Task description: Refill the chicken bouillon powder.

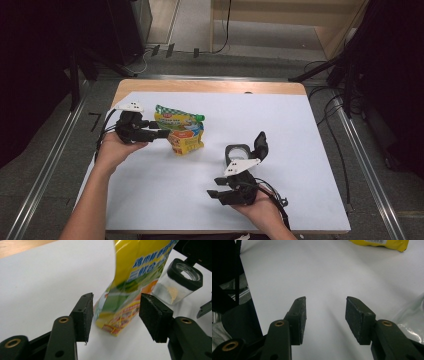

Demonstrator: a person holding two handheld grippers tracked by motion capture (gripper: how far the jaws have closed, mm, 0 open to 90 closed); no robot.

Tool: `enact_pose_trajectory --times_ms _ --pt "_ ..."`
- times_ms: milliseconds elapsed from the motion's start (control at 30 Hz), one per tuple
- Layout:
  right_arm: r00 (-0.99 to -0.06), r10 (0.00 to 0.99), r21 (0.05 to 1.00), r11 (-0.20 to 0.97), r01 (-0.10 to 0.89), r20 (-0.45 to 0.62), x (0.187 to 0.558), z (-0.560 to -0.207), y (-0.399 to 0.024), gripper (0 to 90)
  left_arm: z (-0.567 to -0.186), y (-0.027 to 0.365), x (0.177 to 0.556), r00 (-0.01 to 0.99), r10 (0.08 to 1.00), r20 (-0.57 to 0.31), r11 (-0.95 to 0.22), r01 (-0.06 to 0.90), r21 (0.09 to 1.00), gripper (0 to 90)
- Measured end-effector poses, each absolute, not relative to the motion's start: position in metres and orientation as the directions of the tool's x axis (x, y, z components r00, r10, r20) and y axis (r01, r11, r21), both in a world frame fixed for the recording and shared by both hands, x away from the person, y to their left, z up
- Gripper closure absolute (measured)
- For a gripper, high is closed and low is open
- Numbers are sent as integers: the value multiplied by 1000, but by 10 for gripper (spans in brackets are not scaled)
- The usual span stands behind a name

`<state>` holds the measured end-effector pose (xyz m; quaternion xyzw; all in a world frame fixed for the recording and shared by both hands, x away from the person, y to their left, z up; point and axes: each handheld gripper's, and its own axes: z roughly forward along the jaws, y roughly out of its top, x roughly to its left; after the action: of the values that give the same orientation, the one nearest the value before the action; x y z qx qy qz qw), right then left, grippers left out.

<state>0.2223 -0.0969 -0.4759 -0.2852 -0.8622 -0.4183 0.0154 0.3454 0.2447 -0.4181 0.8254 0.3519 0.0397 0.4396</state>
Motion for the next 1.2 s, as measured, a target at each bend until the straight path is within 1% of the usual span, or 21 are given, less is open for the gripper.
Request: enact_pose_trajectory --times_ms 67,100,267,433,600,633,667,700,733,767,833,900,1000,1033,1067,1100,1200 --pt "-836 482 713 486 505 264 222 -476 -98 529 -418 238 348 760 600 -250 -362 537 762 483" --pt "-833 490 718 480 505 258 221 -475 -100 529 -417 232 348 769 601 -219 -381 516 767 488" --pt "-824 504 718 470 514 260 221 -476 -104 529 -417 229 349 777 597 -199 -391 498 774 532" --pt "-824 504 715 473 515 260 221 -477 -103 529 -417 220 348 796 570 -204 -389 480 786 614" --pt "-826 501 714 476 513 259 220 -477 -102 529 -420 215 346 803 564 -192 -410 474 779 620" --pt "-826 501 712 479 513 258 220 -478 -102 529 -421 215 346 805 560 -194 -410 473 780 640" --pt "-826 501 712 479 513 258 220 -478 -102 529 -421 214 345 806 558 -198 -409 475 780 640" --pt "-825 503 711 480 514 257 220 -478 -102 529 -421 213 345 809 557 -188 -417 468 779 687" --pt "-825 503 711 480 514 257 220 -478 -102 529 -421 212 344 810 556 -185 -418 465 780 687" --pt "-825 506 713 480 511 251 220 -478 -102 531 -421 210 342 821 545 -169 -426 445 787 762" --pt "-829 505 720 480 501 240 220 -478 -102 533 -421 208 342 824 542 -166 -430 441 788 777" --pt "-827 511 731 469 496 233 220 -477 -103 534 -420 206 341 827 536 -171 -431 442 787 787" --pt "-824 517 739 458 494 230 221 -476 -104 530 -418 206 341 816 554 -165 -428 450 784 825" --pt "-822 520 740 454 497 232 221 -476 -105 529 -416 206 340 806 565 -177 -413 463 784 825" --pt "-821 521 738 454 499 235 221 -476 -105 526 -411 206 341 789 583 -193 -402 487 775 851" --pt "-821 521 738 454 499 235 221 -476 -105 526 -411 206 341 789 583 -193 -402 487 775 853" --pt "-823 517 737 457 499 237 221 -476 -104 522 -403 203 340 772 594 -228 -405 532 744 857"
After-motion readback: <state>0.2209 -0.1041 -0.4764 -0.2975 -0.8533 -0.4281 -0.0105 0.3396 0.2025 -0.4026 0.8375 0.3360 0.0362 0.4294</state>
